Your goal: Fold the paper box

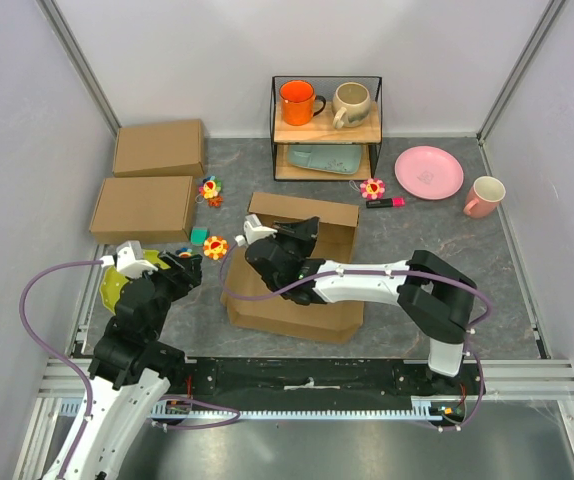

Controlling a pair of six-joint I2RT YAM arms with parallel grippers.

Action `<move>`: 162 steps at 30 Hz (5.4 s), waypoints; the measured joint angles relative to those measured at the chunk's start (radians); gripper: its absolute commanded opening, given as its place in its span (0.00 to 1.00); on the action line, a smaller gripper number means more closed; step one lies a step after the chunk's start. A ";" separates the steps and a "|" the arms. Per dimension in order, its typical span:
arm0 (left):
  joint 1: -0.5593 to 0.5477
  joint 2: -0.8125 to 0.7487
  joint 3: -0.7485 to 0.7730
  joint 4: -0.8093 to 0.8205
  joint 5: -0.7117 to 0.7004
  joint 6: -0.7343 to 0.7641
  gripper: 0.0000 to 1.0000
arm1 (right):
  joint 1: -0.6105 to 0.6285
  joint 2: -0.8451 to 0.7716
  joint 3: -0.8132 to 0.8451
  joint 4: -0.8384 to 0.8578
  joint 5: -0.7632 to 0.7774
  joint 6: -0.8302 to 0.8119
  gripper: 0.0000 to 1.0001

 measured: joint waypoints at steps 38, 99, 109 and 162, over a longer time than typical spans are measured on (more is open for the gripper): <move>0.000 0.028 0.185 0.105 -0.039 0.062 0.72 | -0.853 -0.630 -0.072 -0.844 -1.368 1.490 0.00; 0.000 0.077 -0.034 0.142 0.186 -0.063 0.68 | -0.467 -0.204 0.230 -1.086 -0.532 1.059 0.44; 0.000 0.073 -0.034 0.139 0.186 -0.062 0.68 | -0.555 -0.178 0.203 -1.071 -0.614 1.015 0.08; 0.000 0.071 0.114 0.088 -0.003 0.012 0.68 | -0.909 -1.326 -0.824 -0.708 -1.097 2.280 0.00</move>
